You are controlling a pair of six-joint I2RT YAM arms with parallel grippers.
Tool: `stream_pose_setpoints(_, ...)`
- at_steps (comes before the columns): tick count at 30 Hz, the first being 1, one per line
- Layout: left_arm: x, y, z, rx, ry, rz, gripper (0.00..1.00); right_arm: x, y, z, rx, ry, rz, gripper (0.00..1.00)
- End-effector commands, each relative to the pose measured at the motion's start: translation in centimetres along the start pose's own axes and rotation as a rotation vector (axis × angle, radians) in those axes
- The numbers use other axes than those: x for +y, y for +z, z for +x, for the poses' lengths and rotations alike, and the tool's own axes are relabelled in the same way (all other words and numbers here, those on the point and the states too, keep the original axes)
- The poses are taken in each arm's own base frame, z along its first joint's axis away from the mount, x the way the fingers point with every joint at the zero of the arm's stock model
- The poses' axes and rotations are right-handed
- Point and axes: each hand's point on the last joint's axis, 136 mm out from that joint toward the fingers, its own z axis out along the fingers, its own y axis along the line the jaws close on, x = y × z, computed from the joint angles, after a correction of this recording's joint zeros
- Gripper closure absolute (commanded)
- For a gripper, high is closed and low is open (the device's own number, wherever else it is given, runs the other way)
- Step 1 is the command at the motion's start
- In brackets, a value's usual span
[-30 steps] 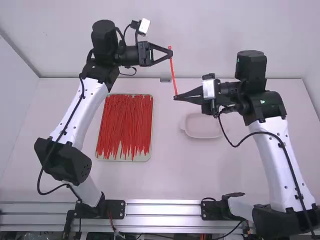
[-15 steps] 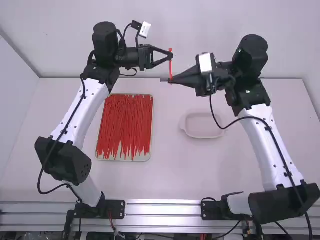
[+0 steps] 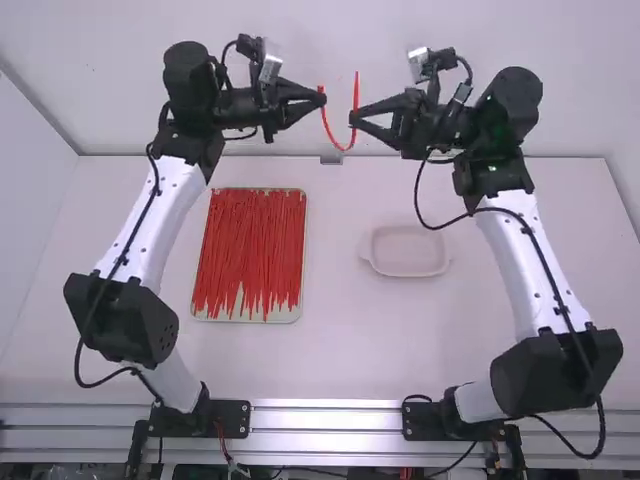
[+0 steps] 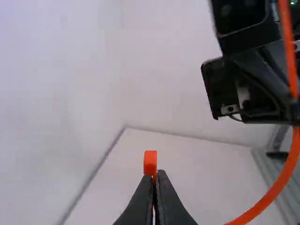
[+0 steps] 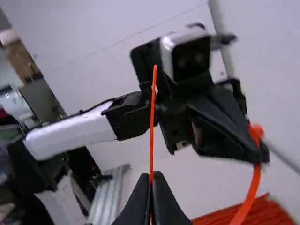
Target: Fasten the cable tie
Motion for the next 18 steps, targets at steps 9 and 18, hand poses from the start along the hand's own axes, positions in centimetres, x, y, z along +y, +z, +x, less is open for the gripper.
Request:
stream_pose_setpoints(9, -1.1, 0.1, -1.5, -0.034, 0.224, 0.032, 0.98, 2.4, 3.0, 2.7, 0.113, 0.293, -0.113, 1.00)
stream_pose_setpoints(18, -2.1, 0.0, -1.9, -0.049, 0.335, 0.084, 0.98, 0.0, 2.8, 4.4, 0.107, 0.431, -0.023, 1.00)
